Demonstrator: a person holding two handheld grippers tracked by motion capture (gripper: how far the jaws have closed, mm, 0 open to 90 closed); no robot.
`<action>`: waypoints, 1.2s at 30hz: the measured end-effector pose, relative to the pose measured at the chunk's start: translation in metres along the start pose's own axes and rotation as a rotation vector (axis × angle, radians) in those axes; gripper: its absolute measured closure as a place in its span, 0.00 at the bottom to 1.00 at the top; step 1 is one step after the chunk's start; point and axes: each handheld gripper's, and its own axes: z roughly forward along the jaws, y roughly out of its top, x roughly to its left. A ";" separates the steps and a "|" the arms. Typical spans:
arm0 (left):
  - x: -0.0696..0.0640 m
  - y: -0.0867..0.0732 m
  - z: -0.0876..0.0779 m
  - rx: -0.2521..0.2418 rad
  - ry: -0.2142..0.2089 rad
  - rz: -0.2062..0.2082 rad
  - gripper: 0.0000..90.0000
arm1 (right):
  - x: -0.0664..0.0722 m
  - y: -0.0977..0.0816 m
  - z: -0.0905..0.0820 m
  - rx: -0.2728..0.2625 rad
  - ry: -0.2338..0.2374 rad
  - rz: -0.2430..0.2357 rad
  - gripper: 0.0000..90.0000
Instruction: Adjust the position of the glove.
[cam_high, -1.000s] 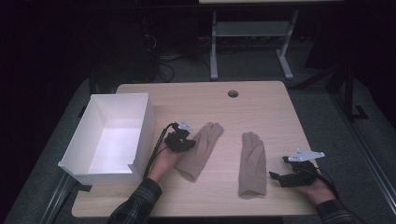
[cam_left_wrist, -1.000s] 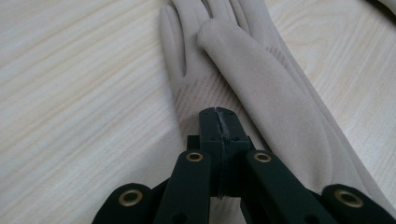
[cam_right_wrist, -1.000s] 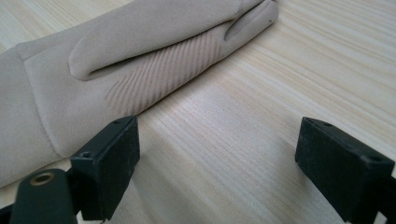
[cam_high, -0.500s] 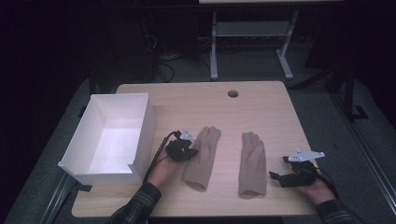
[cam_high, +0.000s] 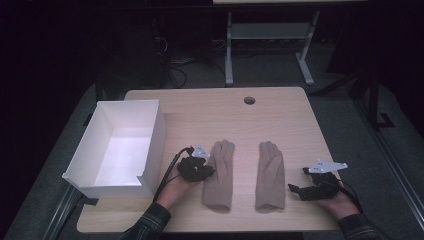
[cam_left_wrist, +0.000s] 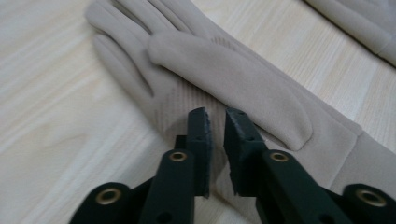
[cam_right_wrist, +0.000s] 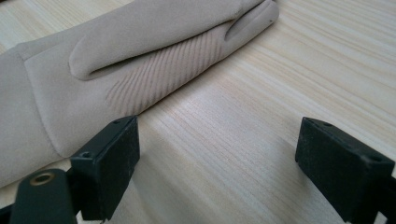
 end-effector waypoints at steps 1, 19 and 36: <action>0.000 0.000 -0.003 -0.006 0.002 -0.007 0.83 | 0.000 0.000 0.000 0.000 0.000 0.000 0.15; 0.020 -0.010 -0.005 -0.029 0.054 -0.074 0.47 | -0.001 0.029 0.001 -0.031 0.056 -0.016 1.00; 0.020 -0.007 0.004 -0.028 0.049 -0.073 0.45 | 0.015 0.046 0.028 0.027 0.111 -0.081 1.00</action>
